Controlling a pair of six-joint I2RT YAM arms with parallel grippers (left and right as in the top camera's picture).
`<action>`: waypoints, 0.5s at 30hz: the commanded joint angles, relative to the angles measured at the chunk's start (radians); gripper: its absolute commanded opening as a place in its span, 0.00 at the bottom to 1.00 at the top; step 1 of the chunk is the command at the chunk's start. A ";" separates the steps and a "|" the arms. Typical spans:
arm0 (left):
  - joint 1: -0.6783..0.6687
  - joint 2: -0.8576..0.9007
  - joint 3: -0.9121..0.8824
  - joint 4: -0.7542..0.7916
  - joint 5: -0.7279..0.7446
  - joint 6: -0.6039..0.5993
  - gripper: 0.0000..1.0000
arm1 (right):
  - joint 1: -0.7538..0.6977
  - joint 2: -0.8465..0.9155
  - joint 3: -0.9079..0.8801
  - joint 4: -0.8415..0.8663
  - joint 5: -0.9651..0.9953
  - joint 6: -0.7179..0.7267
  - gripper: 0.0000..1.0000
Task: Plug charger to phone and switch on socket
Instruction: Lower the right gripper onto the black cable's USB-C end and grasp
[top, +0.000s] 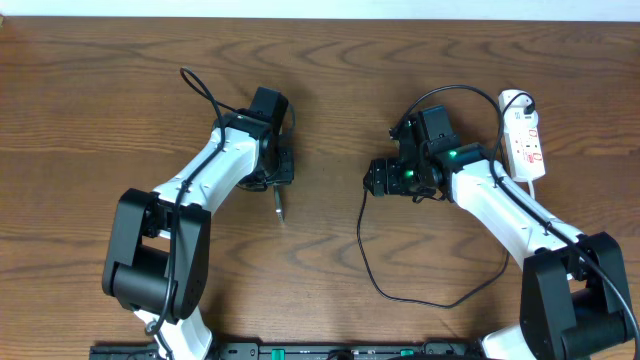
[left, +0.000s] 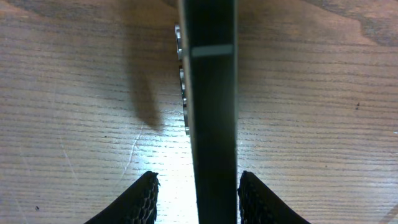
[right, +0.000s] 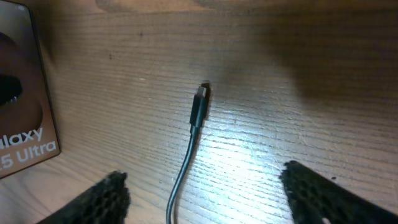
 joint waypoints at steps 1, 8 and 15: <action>-0.002 0.006 0.006 0.002 -0.024 -0.009 0.41 | 0.010 0.000 0.002 0.003 0.005 -0.008 0.81; -0.002 0.006 0.006 0.002 -0.024 -0.009 0.32 | 0.010 0.000 0.002 -0.001 0.005 -0.008 0.62; -0.002 0.006 0.006 0.002 -0.024 -0.010 0.27 | 0.021 0.000 0.002 -0.001 0.005 -0.008 0.59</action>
